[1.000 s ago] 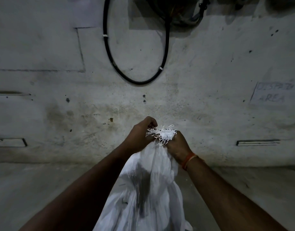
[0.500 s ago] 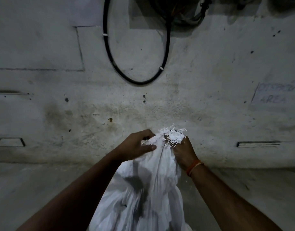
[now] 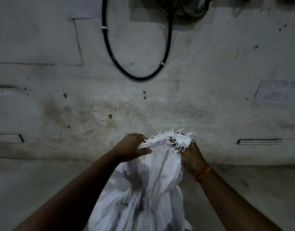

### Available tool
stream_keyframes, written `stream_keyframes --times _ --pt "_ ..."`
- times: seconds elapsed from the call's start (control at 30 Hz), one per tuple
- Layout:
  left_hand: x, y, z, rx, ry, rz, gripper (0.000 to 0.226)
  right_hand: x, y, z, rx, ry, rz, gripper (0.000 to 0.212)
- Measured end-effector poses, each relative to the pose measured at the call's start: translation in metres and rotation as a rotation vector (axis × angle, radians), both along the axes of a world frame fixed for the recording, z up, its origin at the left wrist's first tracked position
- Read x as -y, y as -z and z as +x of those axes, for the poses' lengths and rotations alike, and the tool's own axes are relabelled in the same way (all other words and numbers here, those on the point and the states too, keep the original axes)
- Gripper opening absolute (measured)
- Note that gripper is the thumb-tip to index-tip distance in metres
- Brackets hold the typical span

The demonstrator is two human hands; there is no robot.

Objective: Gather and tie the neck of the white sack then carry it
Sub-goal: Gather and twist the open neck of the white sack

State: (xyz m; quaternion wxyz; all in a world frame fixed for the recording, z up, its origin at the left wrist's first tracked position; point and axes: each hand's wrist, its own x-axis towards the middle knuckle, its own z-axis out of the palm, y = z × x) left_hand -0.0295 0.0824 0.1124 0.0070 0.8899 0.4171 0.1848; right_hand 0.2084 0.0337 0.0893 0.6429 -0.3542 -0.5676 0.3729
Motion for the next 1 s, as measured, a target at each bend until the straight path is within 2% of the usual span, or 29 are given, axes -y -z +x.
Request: stream_keyframes --times 0.13,0.3,0.43,0.6,0.73,0.8,0.9,1.0 --pt "-0.008 -0.001 -0.009 0.080 0.034 0.055 0.047 0.005 0.000 0.007 0.128 -0.058 0.040 0.016" --pt "-0.004 -0.004 -0.008 0.161 0.058 0.125 0.020 0.002 0.001 0.006 0.187 -0.001 0.098 0.012" --pt "0.001 -0.005 -0.006 0.398 0.007 0.033 0.021 -0.001 0.000 0.003 0.075 0.034 0.016 0.011" --pt "0.002 -0.005 -0.005 0.537 -0.077 0.011 0.021 -0.003 0.000 0.000 -0.138 0.031 -0.140 0.015" --pt "0.005 -0.004 -0.001 0.627 -0.163 -0.065 0.018 0.002 -0.010 -0.010 0.082 0.088 -0.074 0.018" --pt "0.006 -0.002 0.002 0.668 -0.211 -0.078 0.016 0.001 -0.016 -0.018 0.133 0.082 -0.081 0.028" --pt "0.009 -0.001 0.011 0.674 -0.246 -0.061 0.019 -0.003 -0.016 -0.034 0.268 0.069 -0.108 0.060" --pt "0.011 -0.001 0.017 0.649 -0.199 -0.014 0.020 -0.008 -0.008 -0.050 0.377 0.051 -0.082 0.077"
